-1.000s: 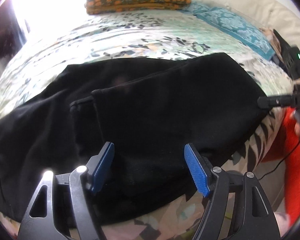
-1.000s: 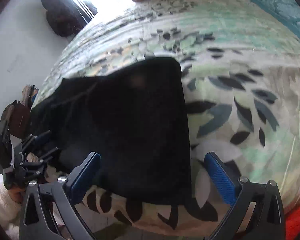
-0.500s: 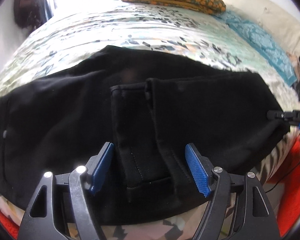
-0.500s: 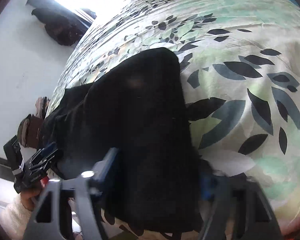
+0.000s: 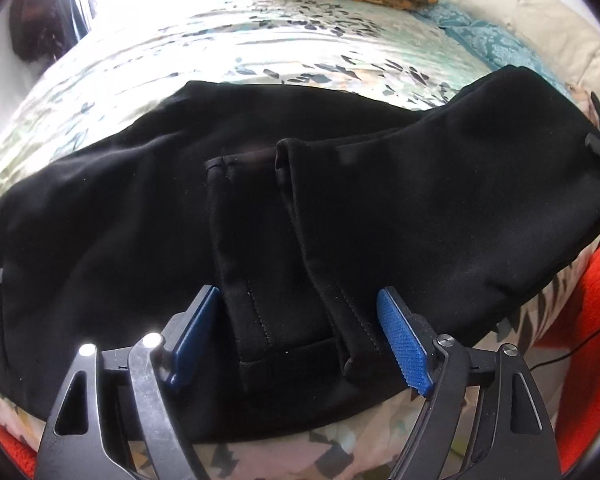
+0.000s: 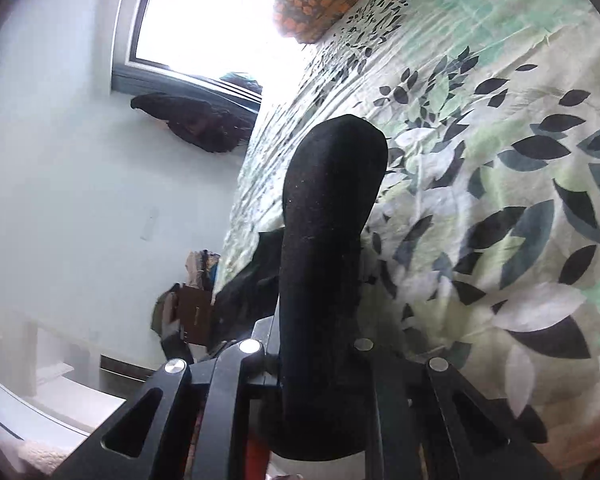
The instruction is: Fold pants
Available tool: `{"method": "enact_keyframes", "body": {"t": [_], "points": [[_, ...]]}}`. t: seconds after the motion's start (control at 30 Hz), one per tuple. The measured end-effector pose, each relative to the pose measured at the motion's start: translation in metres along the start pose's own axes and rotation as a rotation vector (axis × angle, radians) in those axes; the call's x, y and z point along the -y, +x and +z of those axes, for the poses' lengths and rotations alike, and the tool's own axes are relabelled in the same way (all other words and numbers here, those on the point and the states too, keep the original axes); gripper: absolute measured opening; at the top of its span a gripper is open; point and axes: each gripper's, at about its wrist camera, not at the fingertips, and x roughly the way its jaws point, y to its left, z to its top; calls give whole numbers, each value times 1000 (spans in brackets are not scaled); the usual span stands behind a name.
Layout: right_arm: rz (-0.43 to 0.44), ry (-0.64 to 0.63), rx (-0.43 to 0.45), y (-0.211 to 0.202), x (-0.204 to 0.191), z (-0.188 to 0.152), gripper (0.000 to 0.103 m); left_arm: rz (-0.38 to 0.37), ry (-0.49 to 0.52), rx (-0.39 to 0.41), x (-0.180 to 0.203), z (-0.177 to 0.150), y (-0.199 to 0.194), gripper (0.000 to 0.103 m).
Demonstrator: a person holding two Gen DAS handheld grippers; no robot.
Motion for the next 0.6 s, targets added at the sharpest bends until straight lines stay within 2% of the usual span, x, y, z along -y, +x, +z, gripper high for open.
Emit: {"method": "enact_keyframes", "body": {"t": [0.1,0.17,0.33,0.4,0.47,0.6], "points": [[129,53,12,12,-21,5,14,-48,-116,22,-26,9,-19,82],[187,48,0,26,-45,7,15,-85,-246,83,-66,18,-44,82],[282,-49,-95,83,-128,13,15,-82,-579,256,-189,18,-120,82],[306,-102,-152,118,-166,13,15,-69,-648,281,-225,9,-140,82],[305,-169,-216,159,-200,8,15,-50,-669,291,-248,-1,-155,82],[247,-273,-375,258,-247,-19,15,-9,-721,322,-281,-27,-171,82]]}}
